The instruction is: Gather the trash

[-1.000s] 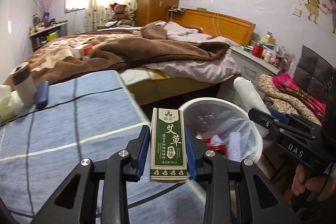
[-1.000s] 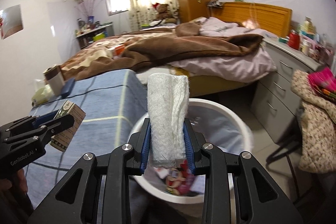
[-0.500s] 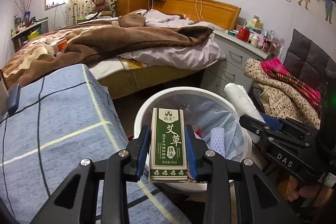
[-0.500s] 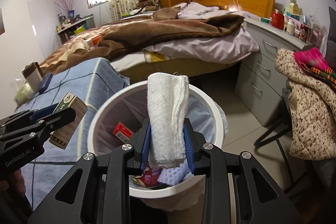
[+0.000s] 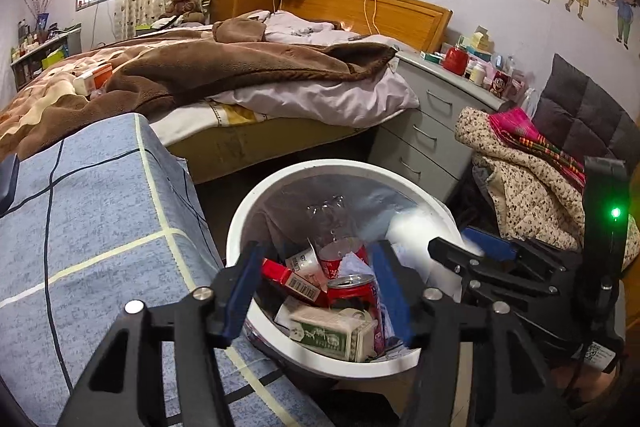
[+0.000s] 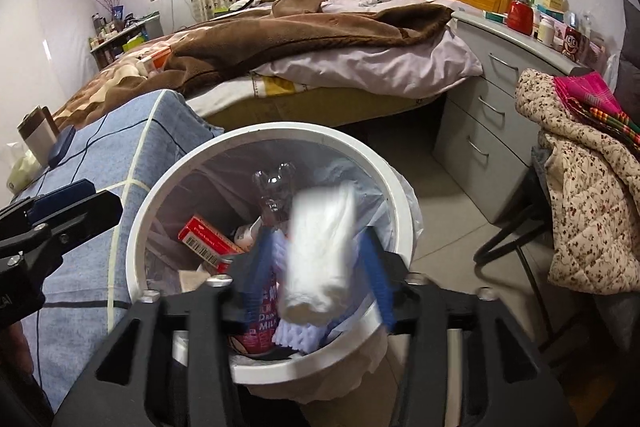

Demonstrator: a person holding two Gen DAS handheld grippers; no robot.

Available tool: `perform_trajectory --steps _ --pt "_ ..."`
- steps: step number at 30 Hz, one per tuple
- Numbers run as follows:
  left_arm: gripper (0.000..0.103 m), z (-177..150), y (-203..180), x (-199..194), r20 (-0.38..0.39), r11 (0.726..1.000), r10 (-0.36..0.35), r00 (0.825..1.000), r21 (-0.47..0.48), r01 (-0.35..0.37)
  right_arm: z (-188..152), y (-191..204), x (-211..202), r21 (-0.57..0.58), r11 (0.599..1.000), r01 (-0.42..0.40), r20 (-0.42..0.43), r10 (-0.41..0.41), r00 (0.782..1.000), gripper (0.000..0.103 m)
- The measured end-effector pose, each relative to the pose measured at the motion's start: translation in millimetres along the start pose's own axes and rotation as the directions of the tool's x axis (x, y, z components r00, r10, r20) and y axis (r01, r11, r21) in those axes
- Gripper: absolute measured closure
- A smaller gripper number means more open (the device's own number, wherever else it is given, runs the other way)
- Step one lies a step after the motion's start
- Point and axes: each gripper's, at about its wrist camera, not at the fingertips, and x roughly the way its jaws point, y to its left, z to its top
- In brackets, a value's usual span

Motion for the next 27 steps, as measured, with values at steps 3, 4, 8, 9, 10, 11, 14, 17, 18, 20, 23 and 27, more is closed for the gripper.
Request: perform_trajectory --steps 3,4,8,9,10,11,14,17,18,20,23,27 --pt "0.039 0.1 2.9 -3.6 0.004 1.000 0.017 1.000 -0.008 -0.017 1.2 -1.5 -4.2 0.008 1.000 -0.012 0.014 0.012 1.000 0.032" --pt "0.038 0.0 2.8 -4.6 0.009 1.000 0.021 1.000 -0.007 -0.021 1.5 -1.0 -5.1 0.008 1.000 -0.007 0.019 0.007 1.000 0.032" --pt "0.034 -2.7 4.3 -13.7 0.026 0.999 0.038 0.999 -0.013 -0.038 0.7 0.8 -11.4 0.013 1.000 -0.008 0.032 0.007 0.999 0.032" --pt "0.032 -4.3 4.3 -17.3 0.033 0.999 0.043 0.999 -0.014 -0.042 0.6 1.9 -12.5 0.014 1.000 -0.011 0.038 0.010 0.999 0.032" --pt "0.032 -5.5 5.6 -20.6 0.037 0.999 0.047 0.998 -0.017 -0.047 -0.3 2.5 -15.2 0.014 1.000 -0.016 0.044 0.015 0.999 0.032" --pt "0.031 -7.2 6.1 -24.8 0.044 0.998 0.057 0.997 -0.020 -0.056 -2.0 3.6 -19.3 0.014 1.000 -0.021 0.053 0.020 0.998 0.032" --pt "0.030 -12.2 7.1 -38.6 0.070 0.996 0.084 0.994 -0.019 -0.082 -5.7 8.2 -27.5 0.011 0.999 -0.035 0.074 0.034 0.997 0.032" --pt "0.025 -18.5 10.7 -51.8 0.098 0.995 0.090 0.991 -0.042 -0.086 -10.8 13.1 -38.8 0.009 0.999 -0.045 0.102 0.044 0.994 0.032" --pt "0.023 -21.6 12.3 -56.5 0.109 0.995 0.096 0.989 -0.051 -0.091 -13.2 14.9 -43.2 0.006 0.999 -0.051 0.112 0.050 0.992 0.032" --pt "0.022 -27.4 14.0 -64.0 0.121 0.991 0.127 0.985 -0.050 -0.122 -18.2 17.9 -50.7 0.001 0.998 -0.063 0.129 0.062 0.990 0.033" --pt "0.022 -35.5 16.2 -74.2 0.134 0.985 0.171 0.976 -0.051 -0.165 -24.1 24.8 -60.3 -0.019 0.997 -0.079 0.162 0.081 0.983 0.032" --pt "0.022 -49.3 20.8 -86.9 0.144 0.978 0.202 0.969 -0.073 -0.194 -32.5 36.0 -68.3 -0.047 0.996 -0.083 0.194 0.090 0.977 0.032"
